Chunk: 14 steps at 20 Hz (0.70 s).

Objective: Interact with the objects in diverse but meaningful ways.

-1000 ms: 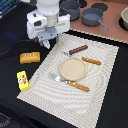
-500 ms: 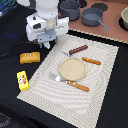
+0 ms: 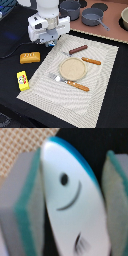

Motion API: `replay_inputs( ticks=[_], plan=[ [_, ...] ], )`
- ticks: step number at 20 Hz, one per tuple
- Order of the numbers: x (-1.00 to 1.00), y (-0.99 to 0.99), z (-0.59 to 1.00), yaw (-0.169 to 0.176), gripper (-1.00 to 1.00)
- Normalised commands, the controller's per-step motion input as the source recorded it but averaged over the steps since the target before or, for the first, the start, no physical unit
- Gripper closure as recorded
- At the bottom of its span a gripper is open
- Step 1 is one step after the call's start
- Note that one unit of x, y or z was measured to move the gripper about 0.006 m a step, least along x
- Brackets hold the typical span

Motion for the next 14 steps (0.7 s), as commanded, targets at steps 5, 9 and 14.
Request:
replay_inputs(
  ticks=[5,9,14],
  plan=[
    [0.00,-0.03,-0.21,0.000,1.00],
    [0.00,-0.01,-0.10,0.000,1.00],
    [-0.10,-0.01,0.73,0.005,1.00]
  ],
)
